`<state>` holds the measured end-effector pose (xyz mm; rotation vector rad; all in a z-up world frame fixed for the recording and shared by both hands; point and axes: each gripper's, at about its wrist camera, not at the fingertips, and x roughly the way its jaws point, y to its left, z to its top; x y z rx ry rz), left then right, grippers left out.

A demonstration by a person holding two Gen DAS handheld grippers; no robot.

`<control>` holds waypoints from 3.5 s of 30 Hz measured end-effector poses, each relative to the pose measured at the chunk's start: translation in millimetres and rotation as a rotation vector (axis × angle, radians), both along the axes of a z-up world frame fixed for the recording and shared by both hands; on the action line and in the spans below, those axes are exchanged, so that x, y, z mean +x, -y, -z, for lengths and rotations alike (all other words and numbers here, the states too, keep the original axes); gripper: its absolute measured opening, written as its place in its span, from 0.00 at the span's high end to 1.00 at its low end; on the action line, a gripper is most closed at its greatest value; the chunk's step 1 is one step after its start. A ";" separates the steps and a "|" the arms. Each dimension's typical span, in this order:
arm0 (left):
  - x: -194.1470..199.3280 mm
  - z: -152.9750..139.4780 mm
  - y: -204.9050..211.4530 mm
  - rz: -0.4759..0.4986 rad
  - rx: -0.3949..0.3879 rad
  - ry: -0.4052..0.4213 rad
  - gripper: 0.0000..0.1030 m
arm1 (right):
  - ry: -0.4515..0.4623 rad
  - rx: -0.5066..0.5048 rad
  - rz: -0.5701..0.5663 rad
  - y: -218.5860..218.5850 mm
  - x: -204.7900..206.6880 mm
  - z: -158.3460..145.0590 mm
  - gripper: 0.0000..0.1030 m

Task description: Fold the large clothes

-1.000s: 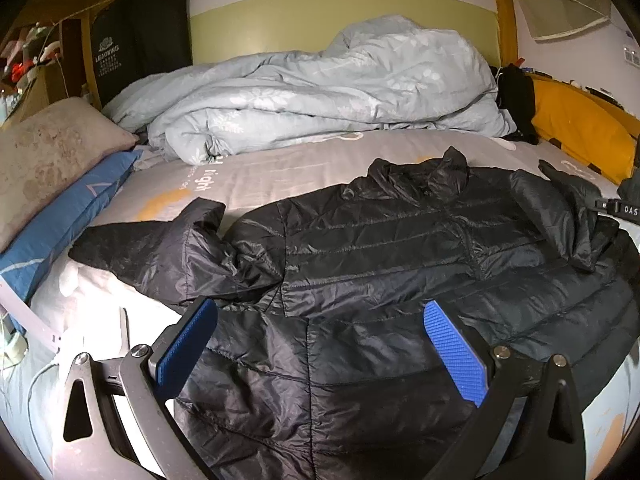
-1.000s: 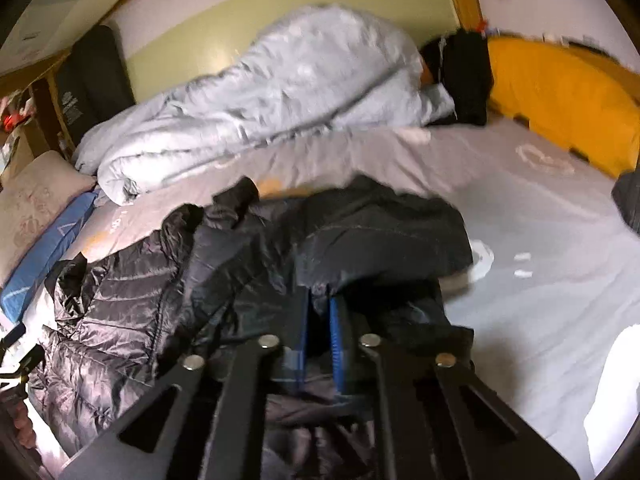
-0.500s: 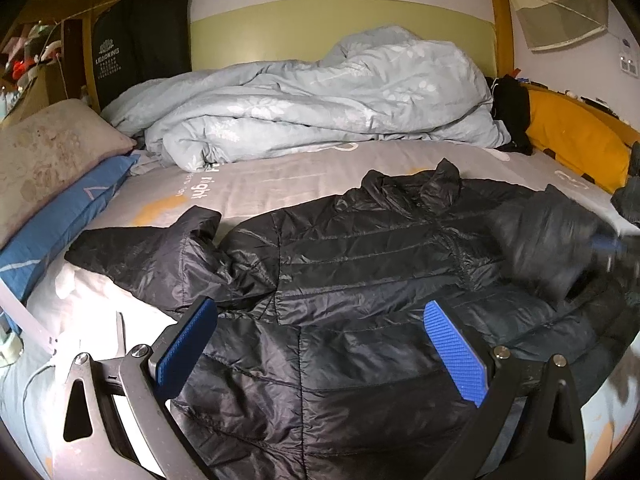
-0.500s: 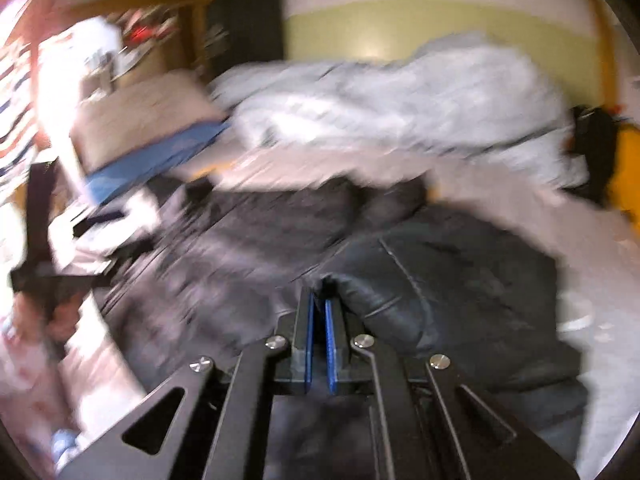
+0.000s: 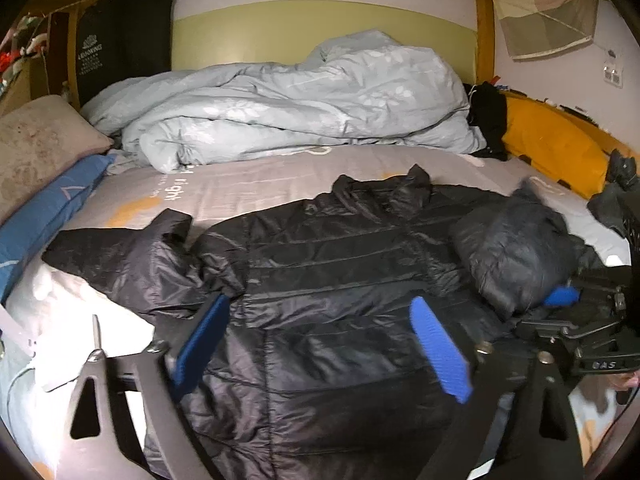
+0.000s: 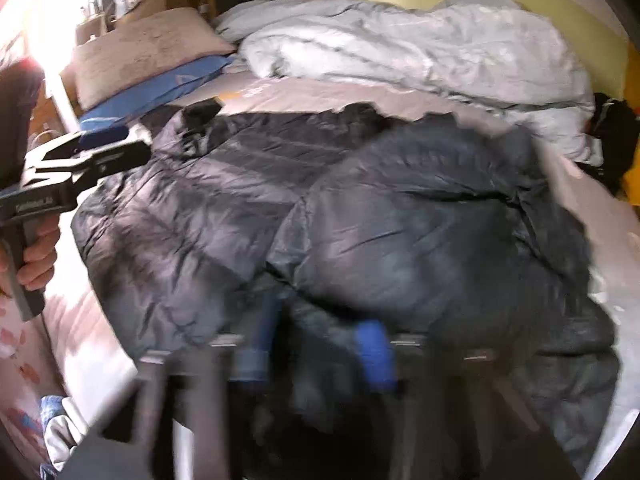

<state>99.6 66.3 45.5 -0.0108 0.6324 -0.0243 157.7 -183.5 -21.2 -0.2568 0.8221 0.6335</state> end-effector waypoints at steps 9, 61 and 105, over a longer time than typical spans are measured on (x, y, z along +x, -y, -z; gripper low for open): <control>23.5 -31.0 45.4 0.105 0.000 0.000 0.26 | -0.012 0.066 0.421 92.5 33.7 -52.6 0.26; 162.0 39.5 3.1 -0.494 0.346 -0.288 0.97 | -0.048 0.025 0.751 188.0 68.1 -59.0 0.23; 158.4 74.9 -23.3 -0.188 0.097 -0.507 0.31 | -0.257 -0.120 0.559 137.6 113.2 33.1 0.06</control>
